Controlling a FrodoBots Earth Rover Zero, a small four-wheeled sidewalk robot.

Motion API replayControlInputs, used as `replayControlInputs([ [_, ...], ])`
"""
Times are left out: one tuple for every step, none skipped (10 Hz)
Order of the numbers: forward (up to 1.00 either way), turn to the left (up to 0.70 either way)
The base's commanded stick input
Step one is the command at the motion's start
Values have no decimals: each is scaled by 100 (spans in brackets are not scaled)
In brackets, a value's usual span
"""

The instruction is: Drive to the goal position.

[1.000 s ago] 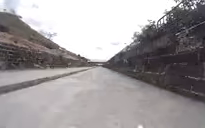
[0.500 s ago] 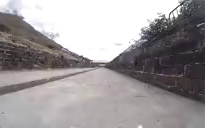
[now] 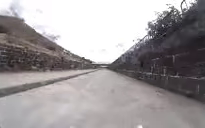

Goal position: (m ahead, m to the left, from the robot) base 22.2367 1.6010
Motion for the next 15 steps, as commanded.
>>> replayControlInputs([
  [100, 0],
  [100, 0],
  [100, 0],
  [100, 0],
  [100, 0],
  [100, 0],
  [100, 0],
  [100, 0],
  [100, 0],
  [100, 0],
  [100, 0],
  [100, 0],
  [100, -8],
  [100, -24],
  [100, -39],
])
